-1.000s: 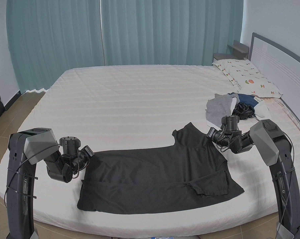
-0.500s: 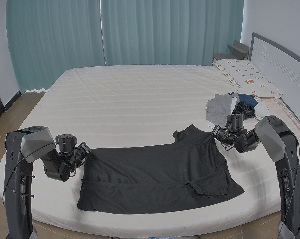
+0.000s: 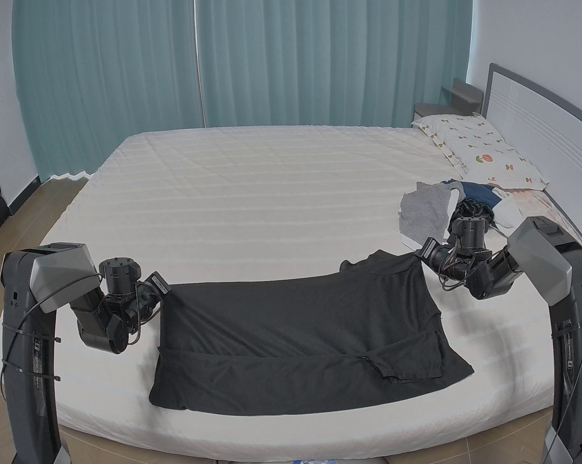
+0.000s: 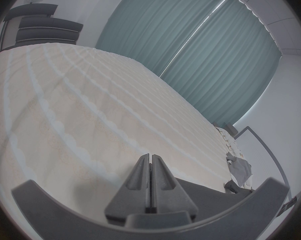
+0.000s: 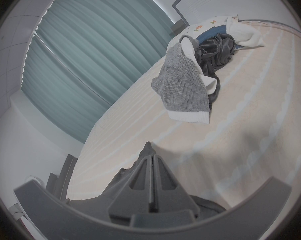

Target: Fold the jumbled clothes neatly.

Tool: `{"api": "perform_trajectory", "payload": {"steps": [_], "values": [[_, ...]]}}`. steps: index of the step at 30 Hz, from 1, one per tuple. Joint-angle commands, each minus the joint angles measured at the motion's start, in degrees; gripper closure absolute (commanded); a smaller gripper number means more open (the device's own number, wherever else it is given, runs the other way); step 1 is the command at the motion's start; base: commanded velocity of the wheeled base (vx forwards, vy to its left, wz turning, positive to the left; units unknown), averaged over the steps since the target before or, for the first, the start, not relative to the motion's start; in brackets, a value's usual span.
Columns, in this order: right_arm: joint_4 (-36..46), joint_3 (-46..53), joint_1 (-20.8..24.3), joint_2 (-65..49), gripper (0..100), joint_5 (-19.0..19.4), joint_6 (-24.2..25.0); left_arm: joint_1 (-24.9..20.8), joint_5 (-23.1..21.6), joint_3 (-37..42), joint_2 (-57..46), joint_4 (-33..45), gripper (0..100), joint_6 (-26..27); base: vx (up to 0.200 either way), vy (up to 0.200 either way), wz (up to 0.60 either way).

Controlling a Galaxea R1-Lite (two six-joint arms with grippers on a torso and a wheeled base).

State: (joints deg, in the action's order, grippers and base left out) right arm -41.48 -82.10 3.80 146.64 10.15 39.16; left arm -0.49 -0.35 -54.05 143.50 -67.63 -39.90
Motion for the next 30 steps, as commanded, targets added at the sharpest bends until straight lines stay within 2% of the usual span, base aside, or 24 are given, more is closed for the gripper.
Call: {"api": "perform_trajectory", "payload": {"steps": [1,6,11,14,19,22,25,27,30], "values": [[-0.09,3.79,-0.64,-3.91,100,1.71,-0.04,0.31,-0.88,1.67,-1.82,-0.31,100,0.26,0.0,0.0,0.0],[-0.09,7.31,-0.99,-5.49,100,2.33,-0.66,0.4,-1.4,4.75,-2.43,-1.98,100,4.3,0.0,0.0,0.0],[-0.7,12.05,-2.13,-8.65,100,5.93,-1.28,0.4,-1.67,7.12,-2.52,-5.67,100,6.77,0.0,0.0,0.0],[-0.53,14.6,-2.75,-10.15,100,6.81,-1.89,0.4,-2.02,8.79,-2.69,-6.28,100,9.14,0.0,0.0,0.0],[-0.88,19.79,-3.54,-11.29,100,7.69,-5.76,0.4,-2.28,12.31,-4.28,-6.72,100,14.24,0.0,0.0,0.0],[-1.49,25.06,-3.98,-12.52,100,9.71,-9.01,1.1,-3.43,15.38,-5.42,-6.72,100,19.16,0.0,0.0,0.0],[-1.85,26.21,-3.98,-12.7,100,9.97,-9.71,1.45,-4.04,16.26,-5.6,-6.72,100,20.48,0.0,0.0,0.0],[-4.13,30.42,-3.98,-13.22,100,10.24,-13.05,2.07,-6.85,19.78,-6.03,-6.72,100,25.75,0.0,0.0,0.0],[-5.71,33.59,-4.24,-13.31,100,10.76,-16.13,2.07,-8.52,21.97,-5.95,-6.72,100,28.74,0.0,0.0,0.0]]}}
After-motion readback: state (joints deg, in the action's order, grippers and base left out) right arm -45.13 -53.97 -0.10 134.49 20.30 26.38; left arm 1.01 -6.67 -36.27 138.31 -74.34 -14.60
